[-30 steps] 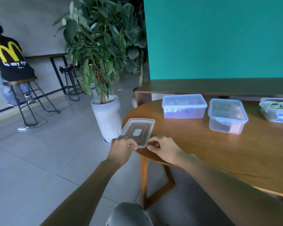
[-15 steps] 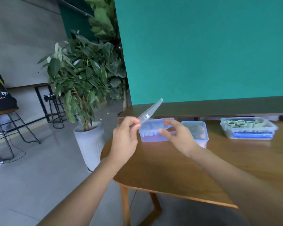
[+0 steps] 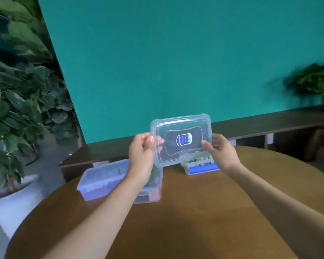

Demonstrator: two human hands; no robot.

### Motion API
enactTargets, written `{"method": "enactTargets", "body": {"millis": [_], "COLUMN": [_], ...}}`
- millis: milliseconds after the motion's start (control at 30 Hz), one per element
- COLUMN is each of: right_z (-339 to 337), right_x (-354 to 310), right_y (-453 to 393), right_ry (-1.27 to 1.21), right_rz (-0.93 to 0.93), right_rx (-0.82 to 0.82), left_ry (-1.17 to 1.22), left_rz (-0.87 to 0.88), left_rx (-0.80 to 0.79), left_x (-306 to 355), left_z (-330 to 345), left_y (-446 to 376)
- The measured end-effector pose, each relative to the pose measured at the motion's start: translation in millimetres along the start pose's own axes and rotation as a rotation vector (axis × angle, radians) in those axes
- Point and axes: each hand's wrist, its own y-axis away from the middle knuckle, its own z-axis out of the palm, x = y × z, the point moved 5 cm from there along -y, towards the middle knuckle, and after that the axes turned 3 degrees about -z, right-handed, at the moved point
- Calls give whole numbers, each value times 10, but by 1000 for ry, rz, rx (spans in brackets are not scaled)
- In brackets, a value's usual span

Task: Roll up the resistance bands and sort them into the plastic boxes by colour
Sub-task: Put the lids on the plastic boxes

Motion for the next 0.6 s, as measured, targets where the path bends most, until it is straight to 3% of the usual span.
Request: {"method": "enactTargets", "body": {"millis": [167, 267, 367, 500, 600], "right_z": [-453, -542, -538, -419, -280], "right_x": [587, 808, 964, 1219, 1440], "right_y": [-288, -522, -801, -1134, -1280], "right_ry": [38, 68, 114, 196, 269], "right_rz": [78, 92, 102, 150, 187], "right_rx": [105, 119, 119, 85, 33], "left_ry": [73, 26, -155, -585, -701], "left_rz": [-213, -215, -206, -221, -277], "left_rx": [68, 99, 84, 31, -11], "left_x": [-652, -856, -1079, -1378, -1677], "left_z": [640, 917, 1082, 1189, 1238], "left_y": [-299, -486, -764, -1052, -1153]}}
